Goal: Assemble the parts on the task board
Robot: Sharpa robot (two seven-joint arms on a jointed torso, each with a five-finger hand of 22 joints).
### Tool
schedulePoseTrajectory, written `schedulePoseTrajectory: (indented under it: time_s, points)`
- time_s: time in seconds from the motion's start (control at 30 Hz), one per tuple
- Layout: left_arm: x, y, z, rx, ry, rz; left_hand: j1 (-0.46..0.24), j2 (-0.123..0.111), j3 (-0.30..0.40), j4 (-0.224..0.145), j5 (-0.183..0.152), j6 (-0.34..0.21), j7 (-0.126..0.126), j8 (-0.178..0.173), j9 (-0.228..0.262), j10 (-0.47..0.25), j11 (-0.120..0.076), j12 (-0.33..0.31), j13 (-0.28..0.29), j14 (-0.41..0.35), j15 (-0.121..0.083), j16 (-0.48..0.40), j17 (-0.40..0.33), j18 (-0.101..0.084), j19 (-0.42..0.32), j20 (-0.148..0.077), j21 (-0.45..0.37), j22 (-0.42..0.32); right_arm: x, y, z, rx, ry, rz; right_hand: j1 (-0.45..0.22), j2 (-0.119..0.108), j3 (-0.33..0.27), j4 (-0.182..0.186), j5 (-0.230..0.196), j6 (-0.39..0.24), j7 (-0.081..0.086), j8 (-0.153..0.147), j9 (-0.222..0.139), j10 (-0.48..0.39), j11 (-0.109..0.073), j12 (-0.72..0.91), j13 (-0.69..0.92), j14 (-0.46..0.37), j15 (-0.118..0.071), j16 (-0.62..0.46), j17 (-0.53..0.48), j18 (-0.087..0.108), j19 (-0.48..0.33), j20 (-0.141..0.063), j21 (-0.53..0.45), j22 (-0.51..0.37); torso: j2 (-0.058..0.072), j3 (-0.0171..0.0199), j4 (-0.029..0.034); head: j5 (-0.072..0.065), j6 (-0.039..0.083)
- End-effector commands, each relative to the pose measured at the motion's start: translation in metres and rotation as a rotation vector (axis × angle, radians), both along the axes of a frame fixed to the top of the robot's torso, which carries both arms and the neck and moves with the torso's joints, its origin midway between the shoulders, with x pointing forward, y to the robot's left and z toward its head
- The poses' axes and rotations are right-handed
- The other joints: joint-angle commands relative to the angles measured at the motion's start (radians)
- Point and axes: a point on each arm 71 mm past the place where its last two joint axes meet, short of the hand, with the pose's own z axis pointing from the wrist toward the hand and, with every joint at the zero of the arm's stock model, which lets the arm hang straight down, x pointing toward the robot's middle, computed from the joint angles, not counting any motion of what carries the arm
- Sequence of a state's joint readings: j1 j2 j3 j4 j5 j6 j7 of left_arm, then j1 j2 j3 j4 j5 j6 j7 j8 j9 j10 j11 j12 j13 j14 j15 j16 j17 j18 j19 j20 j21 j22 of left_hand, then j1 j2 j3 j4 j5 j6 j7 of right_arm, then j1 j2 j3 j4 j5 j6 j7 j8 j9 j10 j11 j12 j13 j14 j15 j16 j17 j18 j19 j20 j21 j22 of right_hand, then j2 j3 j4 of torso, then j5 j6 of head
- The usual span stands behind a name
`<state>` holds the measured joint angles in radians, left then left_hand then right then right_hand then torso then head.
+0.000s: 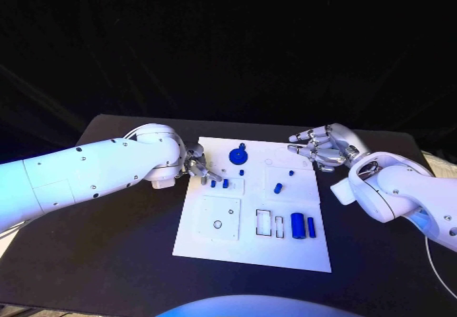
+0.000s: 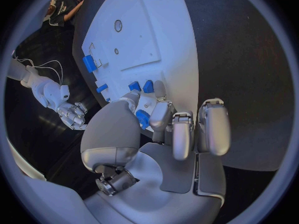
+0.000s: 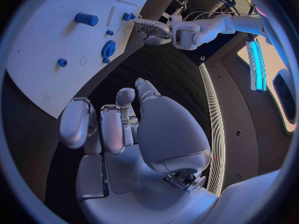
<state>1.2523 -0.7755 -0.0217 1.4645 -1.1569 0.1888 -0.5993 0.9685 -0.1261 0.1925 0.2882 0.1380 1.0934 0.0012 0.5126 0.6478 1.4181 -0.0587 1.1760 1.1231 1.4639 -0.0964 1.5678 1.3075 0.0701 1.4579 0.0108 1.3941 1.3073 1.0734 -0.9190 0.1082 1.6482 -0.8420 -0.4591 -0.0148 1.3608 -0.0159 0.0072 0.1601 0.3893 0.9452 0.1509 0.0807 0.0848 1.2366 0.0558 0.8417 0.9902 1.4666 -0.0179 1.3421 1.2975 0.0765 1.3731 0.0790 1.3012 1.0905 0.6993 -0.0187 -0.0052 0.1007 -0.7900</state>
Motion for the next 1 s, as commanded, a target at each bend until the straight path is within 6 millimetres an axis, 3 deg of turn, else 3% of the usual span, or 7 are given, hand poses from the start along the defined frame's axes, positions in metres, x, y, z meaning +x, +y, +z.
schedulePoseTrajectory:
  time_s: [0.03, 0.27, 0.37, 0.43, 0.5, 0.7, 1.0]
  points:
    - [0.003, -0.002, 0.012, -0.170, -0.089, 0.041, 0.011, 0.009, -0.030, 0.002, -0.001, -0.024, 0.015, -0.016, -0.005, -0.040, 0.010, -0.072, -0.075, 0.107, -0.001, 0.003, 0.263, -0.005, -0.023, 0.003, -0.038, 0.021, 0.000, 0.001, -0.001, -0.004, 0.003, 0.011, 0.008, 0.002, 0.001, 0.008, 0.003, 0.007, -0.003, -0.007, 0.000, -0.010, 0.000, -0.006, -0.001, 0.045, -0.005, -0.005, -0.001, 0.018, 0.000, 0.000, -0.006, -0.001, 0.000, 0.0004, 0.0008, -0.001, 0.002]
    - [0.009, 0.001, 0.028, -0.463, -0.208, 0.098, 0.024, 0.056, -0.112, 0.003, 0.005, -0.114, 0.054, -0.052, -0.031, -0.211, 0.043, -0.347, -0.357, 0.081, 0.021, -0.055, 0.180, 0.039, -0.133, 0.023, -0.222, -0.161, 0.000, 0.001, -0.001, -0.004, 0.004, 0.011, 0.008, 0.002, 0.001, 0.008, 0.003, 0.007, -0.003, -0.007, 0.000, -0.010, 0.000, -0.006, -0.001, 0.045, -0.005, -0.005, -0.001, 0.018, 0.000, 0.000, -0.006, -0.001, 0.001, -0.0002, -0.0006, -0.004, 0.005]
    - [0.011, 0.002, 0.033, -0.554, -0.246, 0.096, 0.066, 0.060, -0.143, 0.004, 0.008, -0.177, 0.090, -0.080, -0.055, -0.319, 0.078, -0.435, -0.426, -0.021, 0.051, -0.245, -0.048, 0.090, -0.308, 0.049, -0.502, -0.419, 0.000, 0.000, -0.001, -0.005, 0.005, 0.010, 0.008, 0.002, 0.001, 0.008, 0.003, 0.007, -0.003, -0.007, 0.000, -0.010, 0.000, -0.006, -0.001, 0.045, -0.005, -0.005, -0.001, 0.018, 0.000, 0.000, -0.006, -0.001, 0.001, -0.0002, -0.0001, -0.005, 0.005]
    - [0.012, -0.002, 0.037, -0.554, -0.310, 0.028, 0.153, 0.068, -0.150, -0.004, 0.009, -0.239, 0.135, -0.108, -0.086, -0.437, 0.126, -0.521, -0.489, -0.250, 0.095, -0.627, -0.423, 0.099, -0.419, 0.084, -0.689, -0.555, 0.001, 0.000, -0.002, -0.005, 0.005, 0.008, 0.008, 0.002, 0.001, 0.008, 0.003, 0.007, -0.003, -0.007, 0.000, -0.010, 0.000, -0.006, -0.001, 0.045, -0.005, -0.005, -0.001, 0.018, 0.000, 0.000, -0.006, -0.001, 0.001, 0.0002, 0.0002, -0.006, 0.007]
    - [0.012, -0.008, 0.038, -0.515, -0.366, -0.053, 0.244, 0.067, -0.152, -0.015, 0.005, -0.273, 0.163, -0.129, -0.120, -0.500, 0.166, -0.591, -0.553, -0.344, 0.126, -0.823, -0.564, 0.102, -0.466, 0.112, -0.804, -0.634, 0.001, 0.000, -0.002, -0.006, 0.005, 0.007, 0.008, 0.002, 0.001, 0.008, 0.003, 0.007, -0.003, -0.007, 0.000, -0.010, 0.000, -0.006, -0.001, 0.045, -0.005, -0.005, -0.001, 0.018, 0.000, 0.000, -0.006, -0.001, 0.001, -0.0007, 0.0002, -0.010, 0.008]
    - [0.009, -0.033, 0.032, -0.437, -0.459, -0.248, 0.547, 0.061, 0.010, -0.113, -0.003, -0.250, 0.157, -0.215, -0.259, -0.482, 0.154, -0.750, -0.747, -0.294, 0.125, -0.966, -0.663, 0.109, -0.402, 0.113, -0.905, -0.731, 0.002, -0.001, -0.004, -0.008, 0.005, 0.004, 0.009, 0.001, 0.001, 0.008, 0.005, 0.006, -0.003, -0.007, 0.000, -0.011, 0.000, -0.008, -0.003, 0.045, -0.005, -0.006, -0.002, 0.018, -0.001, 0.000, -0.007, -0.002, 0.004, -0.0030, -0.0006, -0.024, 0.012]
    - [0.011, -0.067, 0.020, -0.287, -0.564, -0.440, 0.523, -0.047, 0.082, -0.111, -0.011, -0.157, 0.142, -0.307, -0.394, -0.406, 0.142, -0.843, -0.908, -0.127, 0.101, -0.827, -0.584, 0.115, -0.268, 0.095, -0.848, -0.708, 0.002, 0.001, -0.005, -0.011, 0.001, 0.009, 0.009, 0.002, 0.001, 0.008, 0.006, 0.006, -0.003, -0.007, 0.000, -0.012, 0.000, -0.010, -0.004, 0.045, -0.005, -0.006, -0.002, 0.018, -0.002, 0.001, -0.008, -0.003, 0.008, -0.0055, -0.0044, -0.031, 0.018]
